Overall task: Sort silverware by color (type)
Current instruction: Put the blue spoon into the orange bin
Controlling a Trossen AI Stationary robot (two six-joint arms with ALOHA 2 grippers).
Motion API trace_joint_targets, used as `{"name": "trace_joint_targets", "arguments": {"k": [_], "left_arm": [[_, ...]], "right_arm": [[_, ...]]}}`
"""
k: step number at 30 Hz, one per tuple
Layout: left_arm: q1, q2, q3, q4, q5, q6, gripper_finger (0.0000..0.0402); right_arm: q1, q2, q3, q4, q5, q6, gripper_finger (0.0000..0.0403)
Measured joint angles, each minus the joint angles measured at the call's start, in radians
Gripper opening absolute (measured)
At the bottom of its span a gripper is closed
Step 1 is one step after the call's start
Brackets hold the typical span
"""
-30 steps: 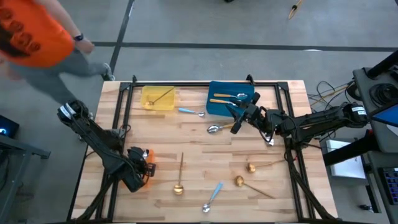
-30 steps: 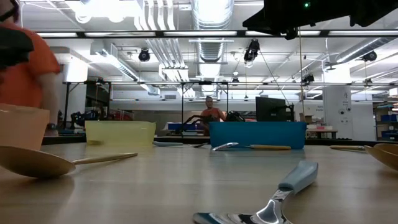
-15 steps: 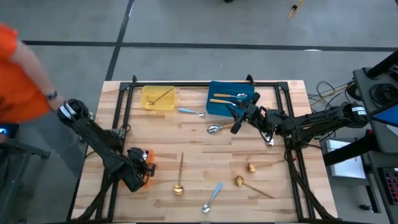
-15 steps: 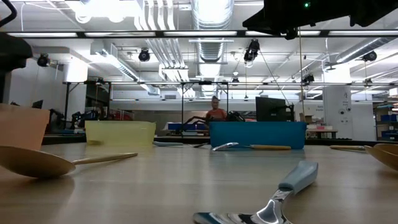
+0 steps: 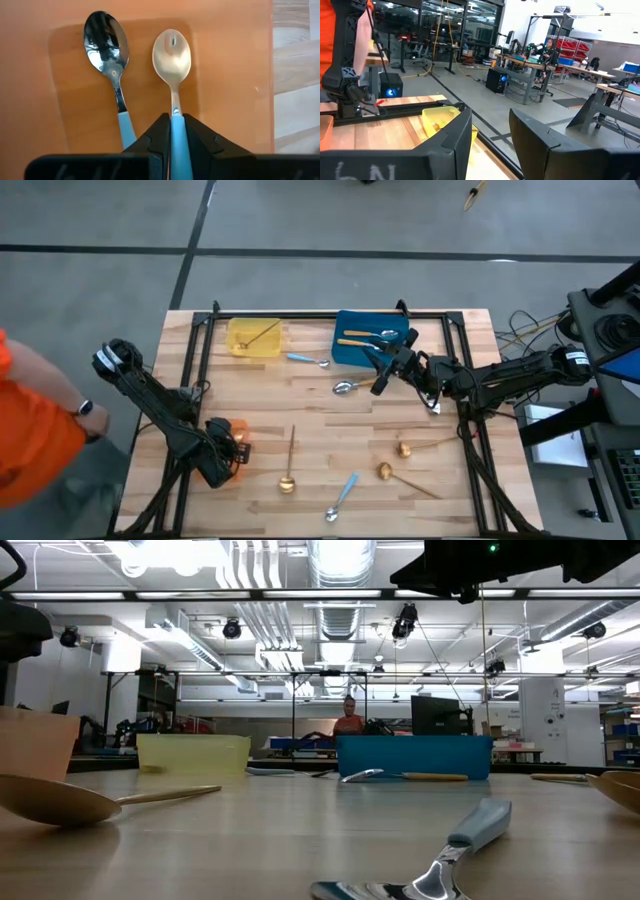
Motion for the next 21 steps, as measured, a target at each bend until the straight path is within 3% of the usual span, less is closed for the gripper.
{"name": "trace_joint_targets", "arguments": {"k": [21], "left_arm": [[0.0,0.0,0.011,0.008,0.0,0.0,0.0033]], "right_arm": [[0.0,0.0,0.0,0.0,0.0,0.0,0.0125]]}}
